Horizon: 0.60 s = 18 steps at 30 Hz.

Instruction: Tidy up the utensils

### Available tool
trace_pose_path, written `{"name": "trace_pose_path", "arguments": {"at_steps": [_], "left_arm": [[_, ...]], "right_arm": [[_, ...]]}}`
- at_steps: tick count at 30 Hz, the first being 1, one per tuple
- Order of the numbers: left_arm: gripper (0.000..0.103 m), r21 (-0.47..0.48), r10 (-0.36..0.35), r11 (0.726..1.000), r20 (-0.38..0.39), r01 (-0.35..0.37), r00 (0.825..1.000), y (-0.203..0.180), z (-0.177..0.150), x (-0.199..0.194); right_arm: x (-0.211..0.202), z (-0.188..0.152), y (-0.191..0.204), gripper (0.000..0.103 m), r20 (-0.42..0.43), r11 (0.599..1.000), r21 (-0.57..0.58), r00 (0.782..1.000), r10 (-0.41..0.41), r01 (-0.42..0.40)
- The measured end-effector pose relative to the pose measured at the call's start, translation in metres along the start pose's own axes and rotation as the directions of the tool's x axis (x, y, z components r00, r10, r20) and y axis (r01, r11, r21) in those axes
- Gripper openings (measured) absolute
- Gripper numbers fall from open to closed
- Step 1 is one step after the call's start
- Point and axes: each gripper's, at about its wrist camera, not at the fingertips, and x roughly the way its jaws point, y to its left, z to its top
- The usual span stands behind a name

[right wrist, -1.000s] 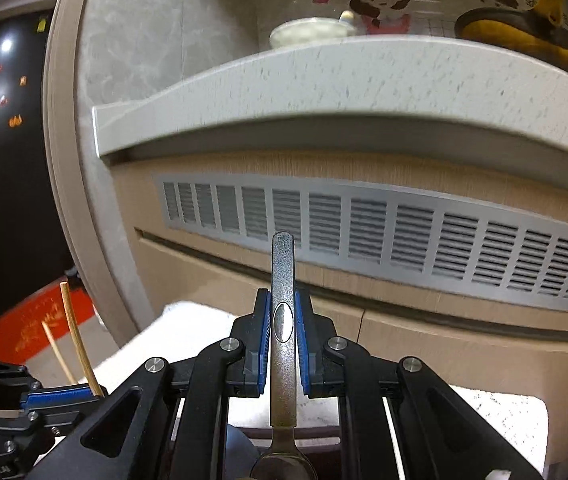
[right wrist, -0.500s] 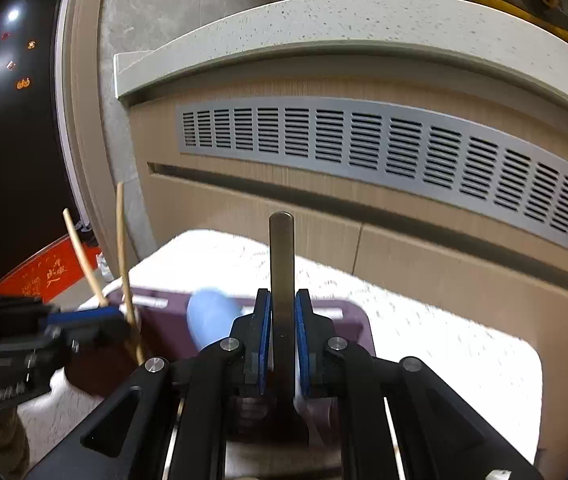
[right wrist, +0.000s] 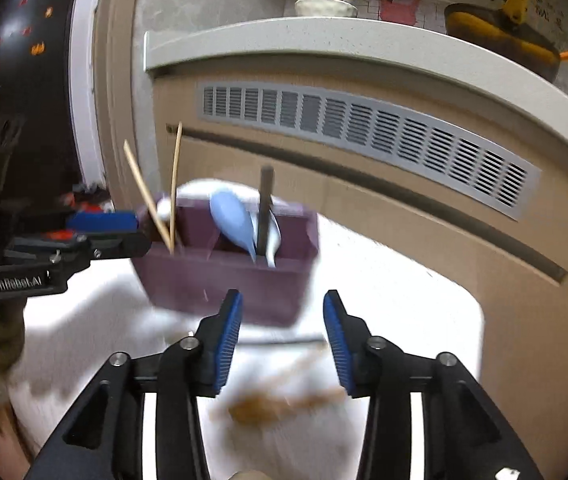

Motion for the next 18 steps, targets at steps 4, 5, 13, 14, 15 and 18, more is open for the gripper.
{"name": "trace_pose_path", "arguments": {"at_steps": [4,5,13,14,15,18], "left_arm": [[0.046,0.048,-0.114,0.992,-0.094,0.119,0.989,-0.029,-0.012,0.027],[0.046,0.04,-0.13,0.99,-0.123,0.135,0.984,-0.033,-0.015,0.036],[0.046,0.089,-0.139,0.981,-0.282,0.17,0.949,-0.069,-0.039,0.092],[0.046,0.117,-0.11,0.982,-0.299,0.151,0.948,-0.074,-0.04,0.101],[0.046,0.131,-0.093,0.982,-0.307,0.139,0.947,-0.075,-0.04,0.107],[0.046,0.165,-0.041,0.982,-0.299,0.094,0.953,-0.077,-0.036,0.119]], "right_arm": [[-0.026,-0.039,-0.008,0.044,-0.044,0.997,0.016,0.996,-0.075,0.076],[-0.029,-0.045,-0.009,0.046,-0.053,0.996,0.024,0.995,-0.089,0.09],[-0.039,-0.102,-0.03,0.051,-0.119,0.967,0.213,0.986,-0.117,0.141],[-0.041,-0.109,-0.035,0.052,-0.124,0.959,0.249,0.986,-0.111,0.139],[-0.042,-0.113,-0.038,0.052,-0.127,0.953,0.267,0.986,-0.108,0.139],[-0.041,-0.12,-0.042,0.052,-0.136,0.943,0.303,0.985,-0.103,0.14]]}}
